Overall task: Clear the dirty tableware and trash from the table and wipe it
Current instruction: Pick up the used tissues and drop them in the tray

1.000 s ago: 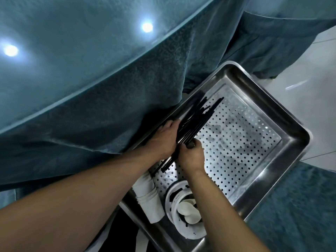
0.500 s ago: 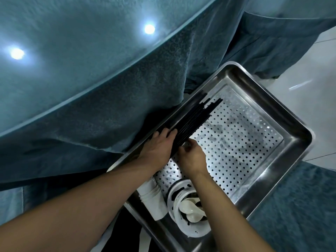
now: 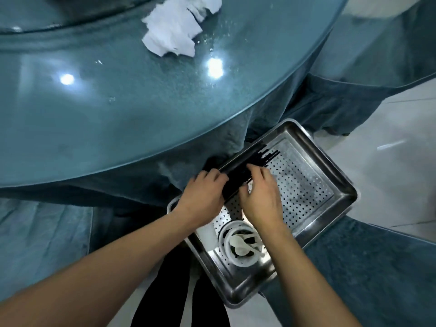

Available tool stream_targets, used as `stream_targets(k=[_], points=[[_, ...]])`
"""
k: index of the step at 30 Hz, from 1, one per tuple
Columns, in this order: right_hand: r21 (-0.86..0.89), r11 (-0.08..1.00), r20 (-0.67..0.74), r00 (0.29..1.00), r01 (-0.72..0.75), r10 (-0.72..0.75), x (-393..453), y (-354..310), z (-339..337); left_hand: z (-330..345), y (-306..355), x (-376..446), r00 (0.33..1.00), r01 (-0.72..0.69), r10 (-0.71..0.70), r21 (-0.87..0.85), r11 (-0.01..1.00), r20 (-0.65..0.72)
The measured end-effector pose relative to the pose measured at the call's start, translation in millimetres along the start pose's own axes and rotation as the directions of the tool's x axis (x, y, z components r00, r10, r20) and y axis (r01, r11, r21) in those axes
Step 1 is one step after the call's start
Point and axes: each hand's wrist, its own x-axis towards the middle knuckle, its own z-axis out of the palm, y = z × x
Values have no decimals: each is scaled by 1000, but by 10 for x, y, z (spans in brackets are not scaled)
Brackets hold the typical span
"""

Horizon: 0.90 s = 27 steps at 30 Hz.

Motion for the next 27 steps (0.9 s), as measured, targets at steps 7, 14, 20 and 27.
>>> stream_targets(k=[7,14,20,27], points=[[-37,993,-47,992,113,-115,-306,-647,-779,-994,201,-651,988,44,-44,-5,999,-151],[-38,976,-38,976,213,-215,-415,-1238,-1258,-1715,188,-1072,957,118,-125,-44,992,-262],[-70,959,-23,960,275,-277,-274,-1646,-1403,-2097,-56,-1191,931,143,-163,-86,986,-327],[-107,959,-12,964,262,-265,224,-2121,-1432,-2489,-599,-894,943,137,-157,-85,987,-292]])
